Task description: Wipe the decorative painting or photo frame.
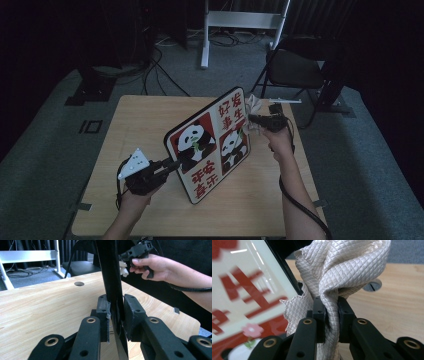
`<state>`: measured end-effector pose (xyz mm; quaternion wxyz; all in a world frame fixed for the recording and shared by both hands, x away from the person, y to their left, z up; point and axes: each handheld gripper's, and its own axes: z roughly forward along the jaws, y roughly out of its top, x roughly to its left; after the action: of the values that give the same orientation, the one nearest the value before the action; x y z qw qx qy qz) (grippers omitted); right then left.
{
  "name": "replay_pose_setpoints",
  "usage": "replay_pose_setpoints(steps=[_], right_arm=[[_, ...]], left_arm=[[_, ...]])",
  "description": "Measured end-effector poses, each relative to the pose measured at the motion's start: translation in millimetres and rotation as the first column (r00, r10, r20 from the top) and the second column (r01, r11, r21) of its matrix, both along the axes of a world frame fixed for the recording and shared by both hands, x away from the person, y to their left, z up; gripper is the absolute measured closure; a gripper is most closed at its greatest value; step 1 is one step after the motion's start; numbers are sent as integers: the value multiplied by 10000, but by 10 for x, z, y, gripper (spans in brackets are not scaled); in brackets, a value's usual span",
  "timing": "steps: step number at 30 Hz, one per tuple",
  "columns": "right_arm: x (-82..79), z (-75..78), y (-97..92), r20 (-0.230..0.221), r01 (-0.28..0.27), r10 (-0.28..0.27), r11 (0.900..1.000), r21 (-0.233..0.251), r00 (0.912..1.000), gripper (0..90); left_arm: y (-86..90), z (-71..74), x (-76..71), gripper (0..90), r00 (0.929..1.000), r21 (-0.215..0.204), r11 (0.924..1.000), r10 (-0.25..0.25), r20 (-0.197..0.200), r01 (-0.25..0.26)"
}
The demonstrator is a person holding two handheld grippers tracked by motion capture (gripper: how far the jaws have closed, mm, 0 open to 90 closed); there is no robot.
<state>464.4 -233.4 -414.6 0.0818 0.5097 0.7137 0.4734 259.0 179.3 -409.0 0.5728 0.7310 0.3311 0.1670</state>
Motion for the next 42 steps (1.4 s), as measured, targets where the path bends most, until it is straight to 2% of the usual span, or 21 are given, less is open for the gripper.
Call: replay_pose_setpoints(steps=[15, 26, 31, 35, 42], right_arm=[[-27, -384, -73, -855, -227, 179, 9982, -552, 9962, 807], [-26, -584, -134, -1331, -454, 364, 9968, -653, 9904, 807], [-33, -676, -146, -1551, -510, 373, 9950, -853, 9872, 807], [-55, -814, -145, -1814, -593, 332, 9883, -1405, 9828, 807], [-104, -941, -141, -2007, -540, 162, 9814, -1844, 9795, 806]], left_arm=[[-7, -2, -4, 766, 10000, -9, 10000, 41, 19, -41], [-10, 0, -6, 766, 10000, 24, 10000, 55, 22, -55], [-11, 0, -6, 766, 10000, 57, 10000, 81, 45, -81], [-12, 0, -9, 767, 9999, 117, 9999, 103, 72, -104], [-15, 2, -12, 767, 9999, 176, 9997, 150, 74, -151]])
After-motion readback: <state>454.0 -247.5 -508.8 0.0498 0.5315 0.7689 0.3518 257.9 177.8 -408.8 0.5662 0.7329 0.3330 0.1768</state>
